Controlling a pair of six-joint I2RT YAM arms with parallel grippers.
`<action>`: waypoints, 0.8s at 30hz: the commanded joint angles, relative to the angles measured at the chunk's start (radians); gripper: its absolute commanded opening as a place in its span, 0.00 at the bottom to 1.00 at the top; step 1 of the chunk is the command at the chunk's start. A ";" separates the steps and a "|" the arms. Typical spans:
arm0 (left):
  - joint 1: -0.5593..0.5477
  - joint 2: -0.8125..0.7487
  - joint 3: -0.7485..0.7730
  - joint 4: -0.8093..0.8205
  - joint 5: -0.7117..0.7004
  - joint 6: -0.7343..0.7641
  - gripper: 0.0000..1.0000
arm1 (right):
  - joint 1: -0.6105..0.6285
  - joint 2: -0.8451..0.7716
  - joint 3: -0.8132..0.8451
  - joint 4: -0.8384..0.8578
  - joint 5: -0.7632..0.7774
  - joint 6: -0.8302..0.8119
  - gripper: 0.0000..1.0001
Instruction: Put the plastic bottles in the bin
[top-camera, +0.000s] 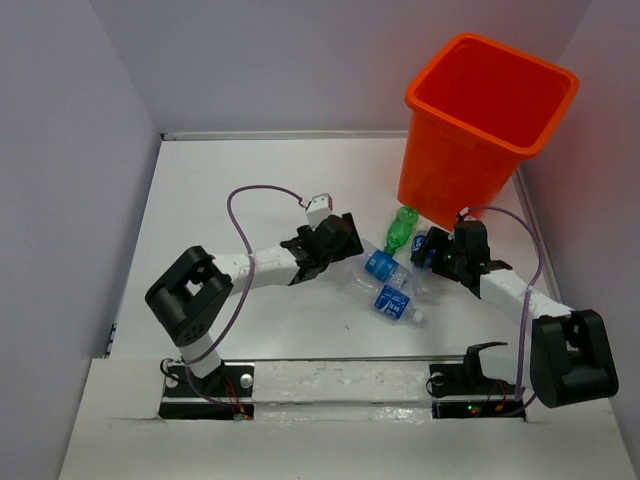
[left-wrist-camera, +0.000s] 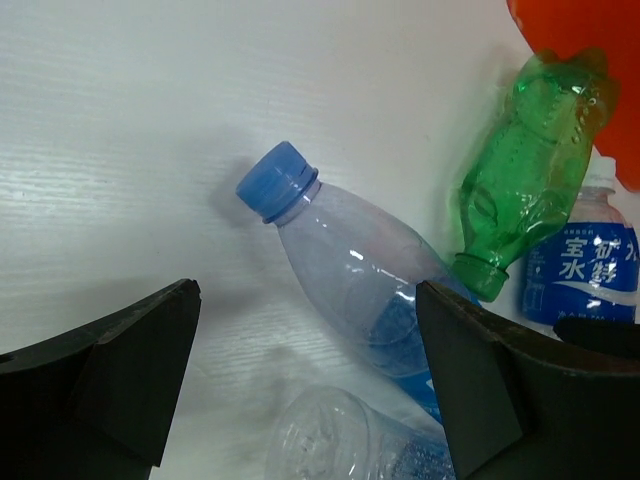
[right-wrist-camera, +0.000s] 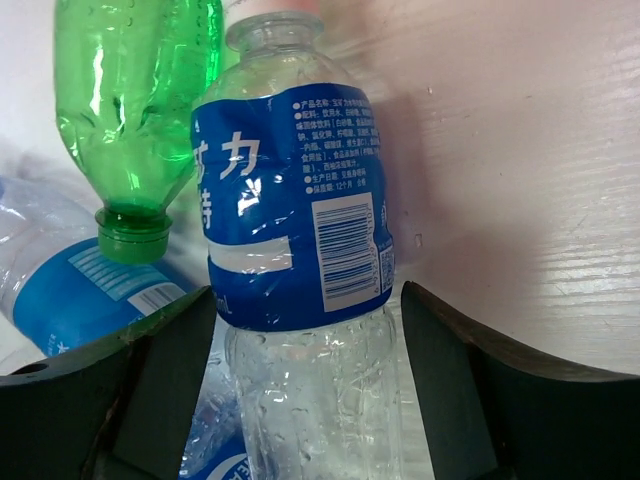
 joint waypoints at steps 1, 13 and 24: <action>0.030 0.028 0.003 0.114 0.018 -0.036 0.99 | 0.008 0.024 0.011 0.064 0.029 -0.004 0.78; 0.062 0.175 0.054 0.169 0.097 -0.115 0.99 | 0.017 0.032 -0.003 0.118 -0.004 -0.005 0.64; 0.071 0.214 0.049 0.212 0.089 -0.155 0.84 | 0.026 -0.019 -0.016 0.116 -0.011 -0.005 0.32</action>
